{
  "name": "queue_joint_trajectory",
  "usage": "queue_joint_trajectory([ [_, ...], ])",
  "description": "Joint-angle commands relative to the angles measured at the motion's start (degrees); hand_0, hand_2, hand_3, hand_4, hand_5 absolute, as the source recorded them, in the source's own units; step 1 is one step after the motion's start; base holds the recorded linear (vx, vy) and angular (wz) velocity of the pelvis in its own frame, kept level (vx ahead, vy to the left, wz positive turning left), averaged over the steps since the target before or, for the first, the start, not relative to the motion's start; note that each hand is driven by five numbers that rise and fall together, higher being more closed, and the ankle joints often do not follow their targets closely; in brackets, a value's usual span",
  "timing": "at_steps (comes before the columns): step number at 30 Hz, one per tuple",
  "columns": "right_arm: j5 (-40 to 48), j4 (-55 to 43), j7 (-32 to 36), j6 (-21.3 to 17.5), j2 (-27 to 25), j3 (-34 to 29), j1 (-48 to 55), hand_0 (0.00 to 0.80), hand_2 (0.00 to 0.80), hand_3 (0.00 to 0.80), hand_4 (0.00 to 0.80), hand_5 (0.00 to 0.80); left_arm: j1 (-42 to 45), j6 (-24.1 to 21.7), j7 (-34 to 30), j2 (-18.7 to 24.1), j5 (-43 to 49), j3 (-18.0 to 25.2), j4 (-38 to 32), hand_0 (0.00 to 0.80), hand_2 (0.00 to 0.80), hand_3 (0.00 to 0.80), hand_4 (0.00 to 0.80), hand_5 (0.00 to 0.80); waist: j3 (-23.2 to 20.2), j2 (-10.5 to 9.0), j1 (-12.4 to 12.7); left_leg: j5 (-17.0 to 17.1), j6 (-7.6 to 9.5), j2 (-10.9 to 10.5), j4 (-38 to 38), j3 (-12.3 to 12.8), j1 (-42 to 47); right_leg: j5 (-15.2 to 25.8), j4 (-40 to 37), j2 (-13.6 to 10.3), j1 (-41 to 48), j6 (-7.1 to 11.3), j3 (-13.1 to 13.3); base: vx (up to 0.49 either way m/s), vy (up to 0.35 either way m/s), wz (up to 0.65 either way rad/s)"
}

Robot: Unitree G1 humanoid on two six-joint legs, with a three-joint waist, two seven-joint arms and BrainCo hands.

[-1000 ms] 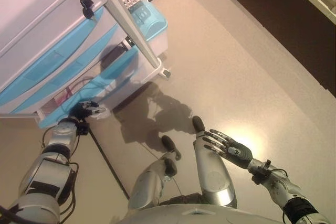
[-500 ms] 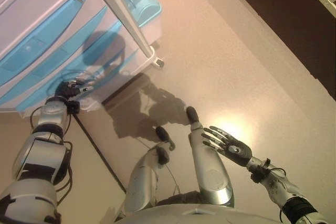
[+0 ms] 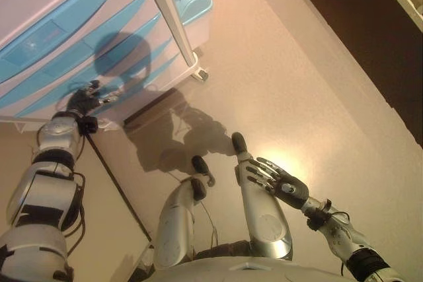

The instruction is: Open the drawer and pick up the medicine

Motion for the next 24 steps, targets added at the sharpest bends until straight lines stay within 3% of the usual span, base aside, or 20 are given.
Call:
queue_joint_trajectory([
  [1,-2.8,-3.9,-3.6,-2.3,2.2,1.9,1.2,0.000,0.000,0.000,0.000,0.000,6.4,0.6,-7.9,-0.5,-5.2,1.4,-6.5,0.000,0.000,0.000,0.000,0.000,-2.4,-1.79,2.4,-0.2,-2.84,-3.2,-6.9,-3.9,4.1,-4.5,2.7,-4.3,1.6,3.00,-3.4,-0.017,-0.135,-0.01],
  [5,-2.7,-4.6,-8.1,-3.0,3.5,1.5,0.3,0.000,0.000,0.000,0.000,0.000,16.3,2.9,-12.4,-8.2,-7.7,0.0,-15.5,0.000,0.000,0.000,0.000,0.000,-4.5,-1.39,4.7,1.0,-3.43,-3.6,-10.4,-6.0,6.7,-5.4,0.5,-4.1,5.7,2.51,-5.7,-0.020,-0.169,0.00],
  [13,-2.4,-2.4,-13.6,-2.0,7.9,1.3,-0.3,0.000,0.000,0.000,0.000,0.000,30.5,7.8,-17.9,-21.4,-12.5,-2.5,-21.3,0.000,0.000,0.000,0.000,0.000,-9.8,-0.89,8.3,3.8,-4.56,-3.9,-17.8,-10.9,12.8,-7.7,-2.8,-2.7,14.0,1.15,-10.1,0.008,-0.182,0.27],
  [24,-0.4,8.1,-18.3,-1.3,13.9,1.3,0.1,0.000,0.000,0.000,0.000,0.000,39.7,11.2,-22.7,-28.7,-26.4,-1.1,-19.7,0.000,0.000,0.000,0.000,0.000,-17.3,-1.57,12.4,6.0,-5.87,-2.4,-23.5,-14.1,18.0,-8.3,-7.9,-1.0,21.9,-0.22,-14.6,0.014,-0.143,0.17],
])
